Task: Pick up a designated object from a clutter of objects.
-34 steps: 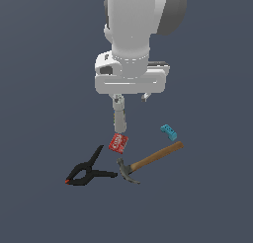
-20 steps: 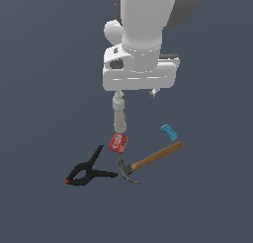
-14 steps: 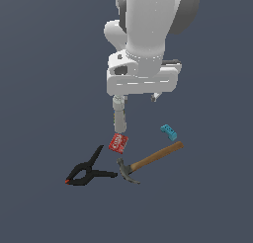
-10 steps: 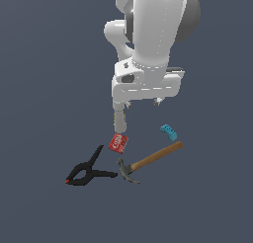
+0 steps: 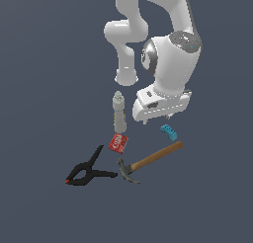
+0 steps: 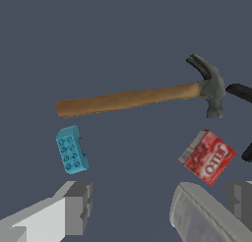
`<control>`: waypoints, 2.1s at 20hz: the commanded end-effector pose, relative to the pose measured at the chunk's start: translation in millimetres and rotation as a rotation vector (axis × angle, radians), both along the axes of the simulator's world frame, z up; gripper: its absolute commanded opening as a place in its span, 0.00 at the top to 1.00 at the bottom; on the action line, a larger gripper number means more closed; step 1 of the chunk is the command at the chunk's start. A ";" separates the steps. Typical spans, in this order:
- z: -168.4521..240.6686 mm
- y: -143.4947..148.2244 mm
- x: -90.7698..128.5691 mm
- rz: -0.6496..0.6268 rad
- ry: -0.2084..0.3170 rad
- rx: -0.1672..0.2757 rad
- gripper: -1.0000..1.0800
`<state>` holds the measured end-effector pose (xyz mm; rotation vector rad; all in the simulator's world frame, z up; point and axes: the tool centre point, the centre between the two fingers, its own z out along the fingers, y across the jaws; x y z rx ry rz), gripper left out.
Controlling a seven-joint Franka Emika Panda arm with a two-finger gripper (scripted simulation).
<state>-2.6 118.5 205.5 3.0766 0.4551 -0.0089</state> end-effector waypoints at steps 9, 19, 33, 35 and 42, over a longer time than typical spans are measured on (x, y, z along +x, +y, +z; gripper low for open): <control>-96.5 76.6 -33.2 0.202 0.000 0.014 0.04; -132.2 106.1 -55.7 0.283 0.003 0.031 0.04; -166.0 106.4 -57.3 0.285 0.004 0.032 0.04; -173.9 106.4 -57.3 0.285 0.004 0.032 0.04; -183.5 106.7 -57.0 0.286 0.004 0.032 1.00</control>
